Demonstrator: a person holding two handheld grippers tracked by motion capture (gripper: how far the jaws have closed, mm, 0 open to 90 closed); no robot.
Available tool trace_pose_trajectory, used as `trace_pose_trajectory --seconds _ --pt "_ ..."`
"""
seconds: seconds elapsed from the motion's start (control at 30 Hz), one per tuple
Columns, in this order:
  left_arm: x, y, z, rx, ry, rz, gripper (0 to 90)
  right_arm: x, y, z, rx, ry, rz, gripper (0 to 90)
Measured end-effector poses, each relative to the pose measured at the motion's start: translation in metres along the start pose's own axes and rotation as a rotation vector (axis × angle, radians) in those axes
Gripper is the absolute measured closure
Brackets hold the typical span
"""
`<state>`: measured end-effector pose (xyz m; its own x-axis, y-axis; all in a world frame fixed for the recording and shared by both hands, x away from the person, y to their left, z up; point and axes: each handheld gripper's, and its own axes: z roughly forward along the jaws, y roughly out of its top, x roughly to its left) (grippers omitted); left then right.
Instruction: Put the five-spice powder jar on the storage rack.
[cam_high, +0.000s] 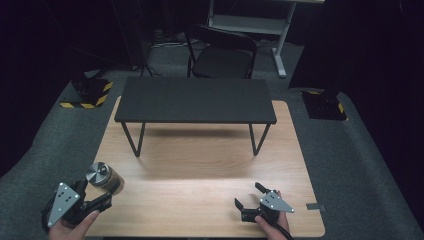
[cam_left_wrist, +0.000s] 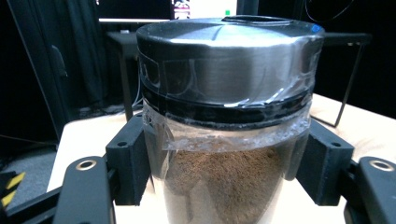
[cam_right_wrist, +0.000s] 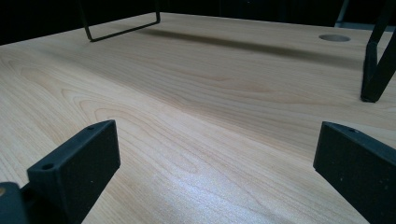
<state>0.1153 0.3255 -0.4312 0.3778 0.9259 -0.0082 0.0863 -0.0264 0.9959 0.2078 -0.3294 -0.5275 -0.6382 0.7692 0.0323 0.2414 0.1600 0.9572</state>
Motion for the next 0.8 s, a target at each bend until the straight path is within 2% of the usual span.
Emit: trace_pose_trajectory --seconds 0.43,0.7,0.8 --pt "-0.024 0.054 0.038 -0.005 0.065 0.024 30.7 -0.001 0.0 0.0 -0.001 0.003 0.0 0.4" --pt "-0.036 0.074 0.06 -0.01 0.093 0.045 30.7 -0.001 0.0 0.0 -0.002 0.006 0.0 0.4" --pt "-0.042 0.079 0.071 -0.028 0.096 0.05 30.7 -0.001 0.0 0.0 -0.002 0.008 -0.001 0.4"
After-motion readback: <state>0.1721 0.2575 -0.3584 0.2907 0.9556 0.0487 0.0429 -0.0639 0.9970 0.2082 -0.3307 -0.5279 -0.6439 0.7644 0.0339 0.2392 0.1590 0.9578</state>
